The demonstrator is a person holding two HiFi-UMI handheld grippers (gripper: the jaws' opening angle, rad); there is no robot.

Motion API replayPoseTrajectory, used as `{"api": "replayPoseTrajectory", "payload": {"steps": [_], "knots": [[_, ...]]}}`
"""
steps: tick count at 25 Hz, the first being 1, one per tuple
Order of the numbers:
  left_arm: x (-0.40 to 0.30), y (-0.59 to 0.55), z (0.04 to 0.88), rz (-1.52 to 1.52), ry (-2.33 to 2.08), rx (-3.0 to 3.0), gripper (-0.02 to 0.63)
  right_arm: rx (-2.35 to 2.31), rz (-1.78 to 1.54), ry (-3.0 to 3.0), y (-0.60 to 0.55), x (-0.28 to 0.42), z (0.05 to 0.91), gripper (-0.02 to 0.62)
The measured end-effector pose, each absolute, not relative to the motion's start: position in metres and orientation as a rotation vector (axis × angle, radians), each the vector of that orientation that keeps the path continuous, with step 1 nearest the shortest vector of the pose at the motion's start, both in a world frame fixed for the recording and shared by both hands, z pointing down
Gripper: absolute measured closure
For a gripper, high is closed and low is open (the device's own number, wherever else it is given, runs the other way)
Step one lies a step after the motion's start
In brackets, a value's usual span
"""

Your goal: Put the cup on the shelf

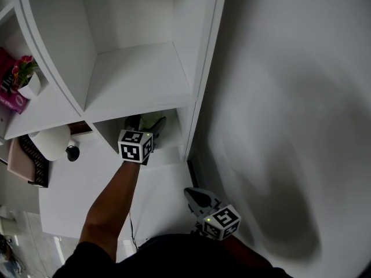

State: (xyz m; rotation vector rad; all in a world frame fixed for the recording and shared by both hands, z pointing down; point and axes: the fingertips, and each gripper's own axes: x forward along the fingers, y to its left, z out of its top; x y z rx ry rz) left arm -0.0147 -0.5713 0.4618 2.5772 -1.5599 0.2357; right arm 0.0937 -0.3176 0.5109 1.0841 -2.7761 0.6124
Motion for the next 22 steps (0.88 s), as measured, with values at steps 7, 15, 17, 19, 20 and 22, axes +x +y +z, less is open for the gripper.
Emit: {"api": "replayPoseTrajectory", "payload": {"steps": [7,15,17,19,20,22], "knots": [[-0.015,-0.571,0.464,0.281,-1.563,2.570,0.241,1.082,0.611,-2.762,-0.316,0.092,0.510,0.591],[-0.018,-0.563,0.469,0.285,-1.541,2.534,0.233,1.087,0.603,-2.771,-0.314,0.091,0.507,0.591],[-0.023,-0.559,0.468,0.264,-1.551,2.515,0.230,1.087,0.597,-2.768,-0.313,0.091,0.507,0.591],[-0.026,-0.553,0.465,0.243,-1.551,2.509,0.230,1.080,0.593,-2.773,-0.313,0.089,0.507,0.591],[-0.026,-0.550,0.464,0.241,-1.548,2.512,0.230,1.076,0.592,-2.777,-0.313,0.087,0.507,0.591],[-0.025,-0.543,0.460,0.245,-1.543,2.526,0.230,1.071,0.586,-2.784,-0.312,0.085,0.505,0.591]]}}
